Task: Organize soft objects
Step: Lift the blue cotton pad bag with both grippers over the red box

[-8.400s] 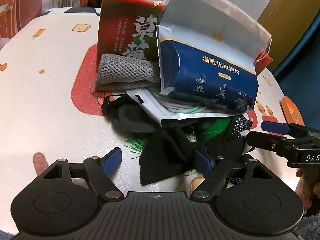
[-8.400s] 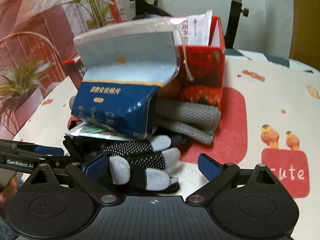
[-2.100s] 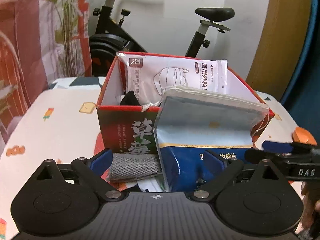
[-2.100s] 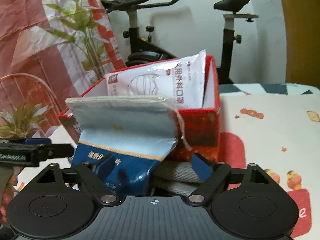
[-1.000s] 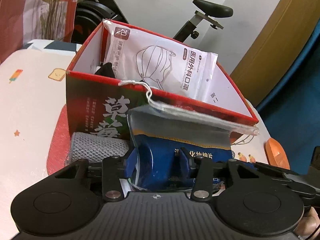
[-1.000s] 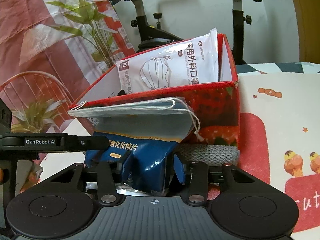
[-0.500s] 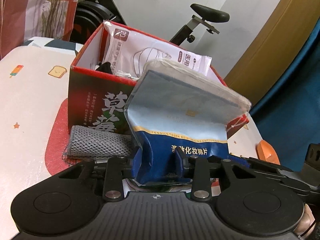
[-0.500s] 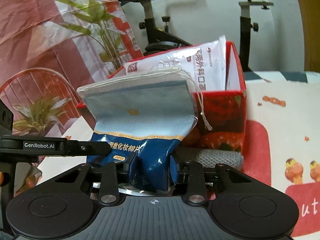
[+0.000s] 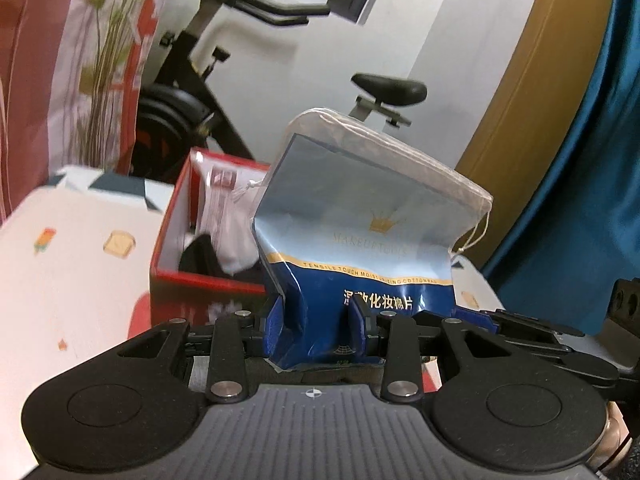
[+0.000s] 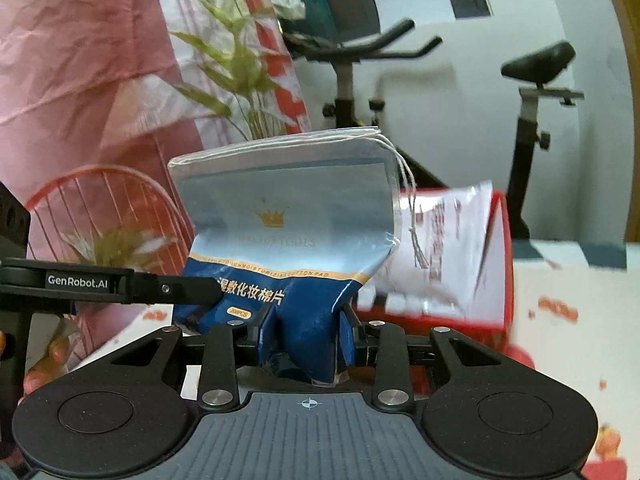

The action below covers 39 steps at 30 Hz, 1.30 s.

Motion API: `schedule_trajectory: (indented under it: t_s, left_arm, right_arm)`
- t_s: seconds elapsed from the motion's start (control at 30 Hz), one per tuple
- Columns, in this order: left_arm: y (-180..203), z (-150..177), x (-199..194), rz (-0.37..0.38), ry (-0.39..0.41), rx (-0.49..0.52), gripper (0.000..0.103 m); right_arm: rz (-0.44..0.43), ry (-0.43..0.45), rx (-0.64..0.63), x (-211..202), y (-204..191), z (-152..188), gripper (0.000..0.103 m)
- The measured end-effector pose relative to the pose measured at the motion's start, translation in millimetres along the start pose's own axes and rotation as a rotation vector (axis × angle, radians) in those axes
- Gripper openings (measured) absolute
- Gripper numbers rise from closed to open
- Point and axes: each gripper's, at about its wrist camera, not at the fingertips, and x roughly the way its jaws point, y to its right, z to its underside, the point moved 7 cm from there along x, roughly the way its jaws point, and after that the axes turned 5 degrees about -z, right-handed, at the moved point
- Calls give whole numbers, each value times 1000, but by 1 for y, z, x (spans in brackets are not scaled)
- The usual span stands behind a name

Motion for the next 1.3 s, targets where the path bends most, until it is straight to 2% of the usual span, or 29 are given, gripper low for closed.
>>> schedule_trajectory:
  t_s: [0.17, 0.3, 0.37, 0.5, 0.8, 0.97, 1.3]
  left_arm:
    - [1, -24, 0, 3, 29, 1, 37]
    - [2, -52, 17, -2, 45, 7, 37]
    - [-2, -59, 35, 4, 24, -19, 37]
    - [-13, -59, 80, 2, -69, -57, 37]
    - [-20, -33, 139, -14, -306, -40, 37]
    - [-22, -23, 154, -13, -392, -24, 37]
    - [-29, -11, 165, -26, -510, 21, 37]
  right_arm:
    - [-10, 37, -25, -2, -4, -33, 30]
    - [-3, 42, -33, 5, 2, -63, 30]
    - [8, 40, -30, 14, 7, -78, 30]
    - [49, 3, -8, 40, 31, -92, 30]
    - [121, -234, 134, 103, 89, -64, 30]
    - [156, -330, 207, 119, 107, -47, 29]
    - [184, -505, 149, 139, 100, -35, 28]
